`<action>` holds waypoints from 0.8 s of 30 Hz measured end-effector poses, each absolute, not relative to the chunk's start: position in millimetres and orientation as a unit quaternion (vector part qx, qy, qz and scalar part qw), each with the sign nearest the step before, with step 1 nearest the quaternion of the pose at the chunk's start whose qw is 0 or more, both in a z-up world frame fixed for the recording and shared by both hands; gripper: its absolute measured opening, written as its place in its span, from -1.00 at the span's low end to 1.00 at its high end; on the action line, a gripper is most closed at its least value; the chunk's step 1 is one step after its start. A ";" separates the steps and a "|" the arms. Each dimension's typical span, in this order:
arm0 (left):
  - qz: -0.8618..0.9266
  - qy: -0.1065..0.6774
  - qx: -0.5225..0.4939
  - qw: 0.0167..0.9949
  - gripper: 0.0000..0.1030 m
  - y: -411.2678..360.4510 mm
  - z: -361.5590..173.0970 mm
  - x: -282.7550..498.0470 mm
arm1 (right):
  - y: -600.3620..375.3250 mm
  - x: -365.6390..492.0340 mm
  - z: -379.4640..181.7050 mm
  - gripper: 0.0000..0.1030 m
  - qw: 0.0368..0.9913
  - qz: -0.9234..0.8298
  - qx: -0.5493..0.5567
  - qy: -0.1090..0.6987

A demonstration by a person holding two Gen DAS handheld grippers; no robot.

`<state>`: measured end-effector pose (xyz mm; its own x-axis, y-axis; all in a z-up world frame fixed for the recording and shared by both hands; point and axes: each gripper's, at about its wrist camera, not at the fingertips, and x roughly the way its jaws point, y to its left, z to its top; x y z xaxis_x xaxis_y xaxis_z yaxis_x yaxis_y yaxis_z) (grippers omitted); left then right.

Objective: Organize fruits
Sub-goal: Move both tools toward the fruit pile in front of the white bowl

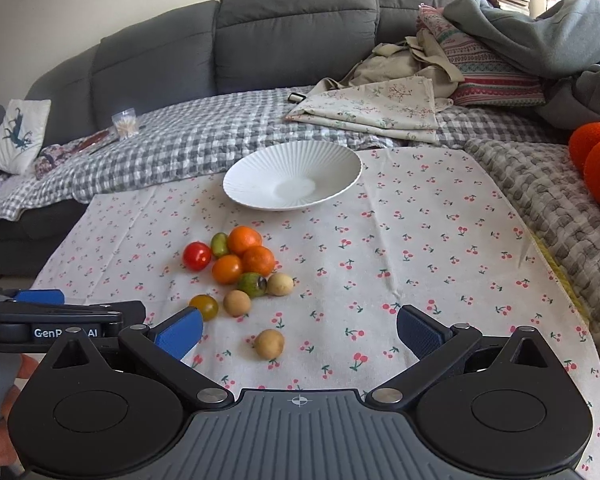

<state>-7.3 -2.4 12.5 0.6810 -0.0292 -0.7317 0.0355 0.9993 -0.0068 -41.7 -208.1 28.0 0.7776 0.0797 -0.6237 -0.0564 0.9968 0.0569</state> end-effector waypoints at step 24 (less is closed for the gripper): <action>-0.018 0.407 0.011 0.913 0.98 -5.7 4.2 -5.0 | -203.5 -40.0 17.0 1.00 0.941 0.029 -0.006 0.338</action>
<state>-5.0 -5.7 4.2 0.6687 -0.0237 -0.7432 0.0423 0.9991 0.0061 -40.0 -203.5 17.0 0.7697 0.0498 -0.6365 -0.0579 0.9983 0.0081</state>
